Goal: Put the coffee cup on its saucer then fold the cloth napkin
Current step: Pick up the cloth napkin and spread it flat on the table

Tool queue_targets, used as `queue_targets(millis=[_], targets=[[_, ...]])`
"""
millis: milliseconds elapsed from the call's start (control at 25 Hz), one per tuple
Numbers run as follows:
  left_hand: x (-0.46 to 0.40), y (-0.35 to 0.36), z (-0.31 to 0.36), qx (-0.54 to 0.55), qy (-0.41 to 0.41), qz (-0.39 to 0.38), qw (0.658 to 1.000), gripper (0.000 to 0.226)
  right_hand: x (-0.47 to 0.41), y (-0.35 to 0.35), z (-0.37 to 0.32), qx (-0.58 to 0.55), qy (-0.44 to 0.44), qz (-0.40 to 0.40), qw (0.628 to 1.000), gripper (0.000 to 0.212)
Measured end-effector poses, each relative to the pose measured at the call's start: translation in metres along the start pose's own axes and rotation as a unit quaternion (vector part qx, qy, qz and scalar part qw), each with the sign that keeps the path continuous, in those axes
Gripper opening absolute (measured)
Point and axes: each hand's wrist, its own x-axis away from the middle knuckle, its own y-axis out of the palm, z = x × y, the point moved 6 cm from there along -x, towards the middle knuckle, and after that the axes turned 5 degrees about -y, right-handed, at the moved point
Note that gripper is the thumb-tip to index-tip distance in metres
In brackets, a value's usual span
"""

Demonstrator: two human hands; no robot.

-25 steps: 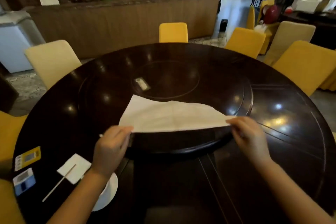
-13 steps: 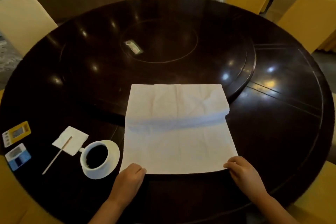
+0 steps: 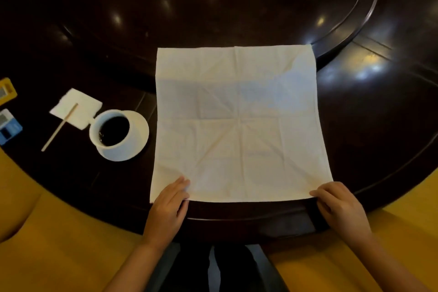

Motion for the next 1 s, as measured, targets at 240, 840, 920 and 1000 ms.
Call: queue_targets(millis=[240,840,920,1000], targets=[[0.041,0.003,0.008,0.002,0.011,-0.004,1.0,0.039,0.028,-0.006,-0.014,-0.011,-0.001,-0.009,1.0,0.027],[-0.052,0.048,0.009,-0.236,-0.127,-0.042,0.962,0.064,-0.074,0.062,-0.032,0.032,0.1,-0.069,0.992,0.061],[-0.049,0.023,-0.02,-0.229,-0.205,-0.001,0.952,0.068,-0.064,0.048,0.017,0.034,0.21,-0.057,0.975,0.065],[-0.057,0.007,-0.027,-0.206,-0.262,0.055,0.941,0.068,-0.071,0.038,0.035,0.034,0.276,-0.04,0.96,0.068]])
